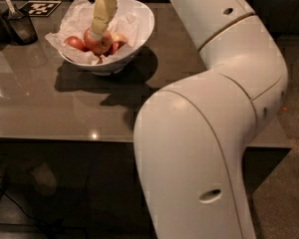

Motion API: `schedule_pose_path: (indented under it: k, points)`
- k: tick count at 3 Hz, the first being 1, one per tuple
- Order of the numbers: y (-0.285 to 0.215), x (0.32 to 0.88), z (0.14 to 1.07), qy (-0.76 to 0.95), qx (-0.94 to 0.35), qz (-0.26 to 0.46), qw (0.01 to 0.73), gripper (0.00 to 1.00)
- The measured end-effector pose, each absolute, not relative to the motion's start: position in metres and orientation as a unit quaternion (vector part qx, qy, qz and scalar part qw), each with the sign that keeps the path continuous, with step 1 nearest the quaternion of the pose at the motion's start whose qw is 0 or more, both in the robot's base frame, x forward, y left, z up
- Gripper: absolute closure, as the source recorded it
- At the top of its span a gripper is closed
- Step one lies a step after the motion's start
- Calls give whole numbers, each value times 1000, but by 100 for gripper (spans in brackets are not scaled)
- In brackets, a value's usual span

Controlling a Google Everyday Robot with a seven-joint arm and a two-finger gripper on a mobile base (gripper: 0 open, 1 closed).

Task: Pick apple from white bowl

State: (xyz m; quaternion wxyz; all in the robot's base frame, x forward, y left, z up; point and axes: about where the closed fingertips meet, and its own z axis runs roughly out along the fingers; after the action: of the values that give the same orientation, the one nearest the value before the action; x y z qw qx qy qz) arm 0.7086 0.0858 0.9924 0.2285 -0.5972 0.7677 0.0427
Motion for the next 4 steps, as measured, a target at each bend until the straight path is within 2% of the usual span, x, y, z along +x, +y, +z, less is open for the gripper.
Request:
schedule_pose_path:
  k: [2,4]
  points:
    - [107,723,985,752,-609,65,244,0]
    - [125,731,929,774,-586,122,204,0]
